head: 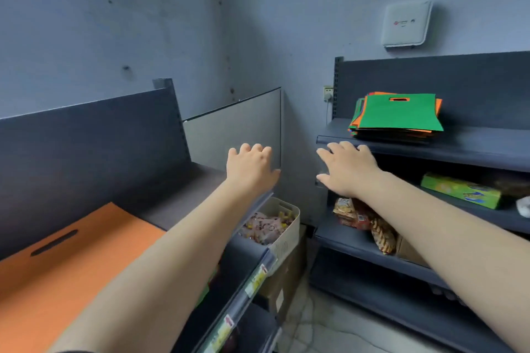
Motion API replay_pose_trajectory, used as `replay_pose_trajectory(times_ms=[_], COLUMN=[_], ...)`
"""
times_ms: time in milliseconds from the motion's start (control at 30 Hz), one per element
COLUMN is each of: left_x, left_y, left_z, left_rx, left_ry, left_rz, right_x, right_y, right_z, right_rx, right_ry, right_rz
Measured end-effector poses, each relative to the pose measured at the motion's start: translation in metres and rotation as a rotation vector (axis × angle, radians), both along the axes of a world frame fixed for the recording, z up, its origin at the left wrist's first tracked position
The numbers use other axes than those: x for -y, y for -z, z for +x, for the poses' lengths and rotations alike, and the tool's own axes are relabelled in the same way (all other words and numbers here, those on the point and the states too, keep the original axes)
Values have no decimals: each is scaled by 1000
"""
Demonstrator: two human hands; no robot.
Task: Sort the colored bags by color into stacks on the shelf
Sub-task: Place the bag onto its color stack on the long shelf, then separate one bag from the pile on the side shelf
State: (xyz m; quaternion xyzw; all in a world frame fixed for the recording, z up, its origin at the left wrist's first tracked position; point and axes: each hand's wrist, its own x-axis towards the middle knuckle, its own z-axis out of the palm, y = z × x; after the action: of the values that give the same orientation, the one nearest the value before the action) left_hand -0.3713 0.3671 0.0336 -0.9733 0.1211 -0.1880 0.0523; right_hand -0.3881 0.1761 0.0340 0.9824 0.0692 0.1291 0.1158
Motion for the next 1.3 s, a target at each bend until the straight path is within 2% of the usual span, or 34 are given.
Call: replay_pose_trajectory(times_ms=[467, 933, 1067, 1300], left_x=[164, 297, 335, 383], left_y=[1, 35, 47, 68], left_z=[208, 334, 366, 412], left_rx=[-18, -79, -141, -239], left_ry=[337, 477, 464, 453], left_rz=[7, 51, 26, -100], right_x=[144, 279, 325, 400], right_y=[-5, 24, 35, 59], right_z=[143, 245, 276, 321], right_rx=[-5, -59, -58, -2], right_ry=[355, 495, 499, 600], right_rz=[-11, 105, 199, 644])
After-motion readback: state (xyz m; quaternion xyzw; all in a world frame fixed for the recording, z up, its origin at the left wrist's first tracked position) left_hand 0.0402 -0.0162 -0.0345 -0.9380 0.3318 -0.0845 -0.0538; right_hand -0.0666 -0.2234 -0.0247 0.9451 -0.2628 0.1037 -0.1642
